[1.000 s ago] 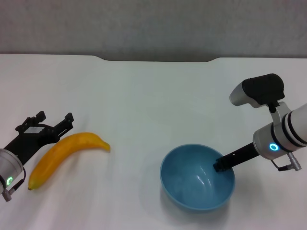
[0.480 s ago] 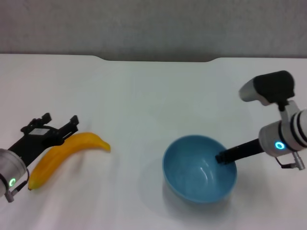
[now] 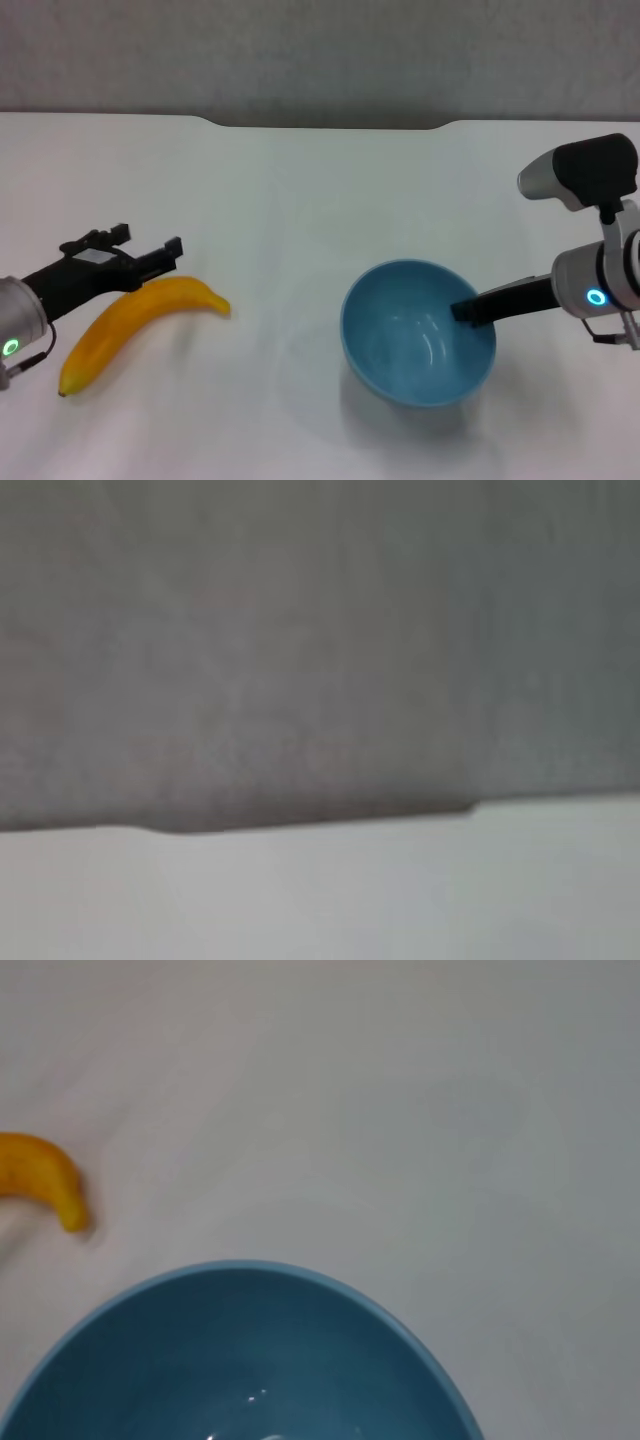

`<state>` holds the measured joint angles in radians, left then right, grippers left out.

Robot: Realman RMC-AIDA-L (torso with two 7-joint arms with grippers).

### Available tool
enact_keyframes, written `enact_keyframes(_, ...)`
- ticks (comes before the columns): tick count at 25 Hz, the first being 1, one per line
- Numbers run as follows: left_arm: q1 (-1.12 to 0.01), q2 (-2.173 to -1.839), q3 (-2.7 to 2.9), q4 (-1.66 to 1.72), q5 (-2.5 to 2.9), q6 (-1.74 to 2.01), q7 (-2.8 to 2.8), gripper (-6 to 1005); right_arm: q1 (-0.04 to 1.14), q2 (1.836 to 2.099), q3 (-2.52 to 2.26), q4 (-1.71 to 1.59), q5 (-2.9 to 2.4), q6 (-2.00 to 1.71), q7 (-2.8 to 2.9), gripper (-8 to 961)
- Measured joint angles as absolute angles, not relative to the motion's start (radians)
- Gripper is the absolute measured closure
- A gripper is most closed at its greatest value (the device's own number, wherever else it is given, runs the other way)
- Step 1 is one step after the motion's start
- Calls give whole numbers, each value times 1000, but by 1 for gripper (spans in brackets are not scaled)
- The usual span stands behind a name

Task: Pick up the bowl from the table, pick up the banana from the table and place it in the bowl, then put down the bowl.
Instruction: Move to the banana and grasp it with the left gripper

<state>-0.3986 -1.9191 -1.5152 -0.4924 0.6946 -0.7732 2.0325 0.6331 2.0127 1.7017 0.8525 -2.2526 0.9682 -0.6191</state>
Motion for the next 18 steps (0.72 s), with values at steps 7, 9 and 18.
enact_keyframes(7,-486,-1853,-1533,-533,1102,-745,1741,102,611,2012,1685,896,-2232,970,-621,929)
enact_keyframes(9,-493,-1863,-1565,-548,1196,-716,1728,104,607,2012,1683,898,-2232,970,-621,929)
enact_keyframes(18,-529,-1925,-1628,-583,1658,-593,1503,110,591,2012,1674,922,-2210,972,-621,928)
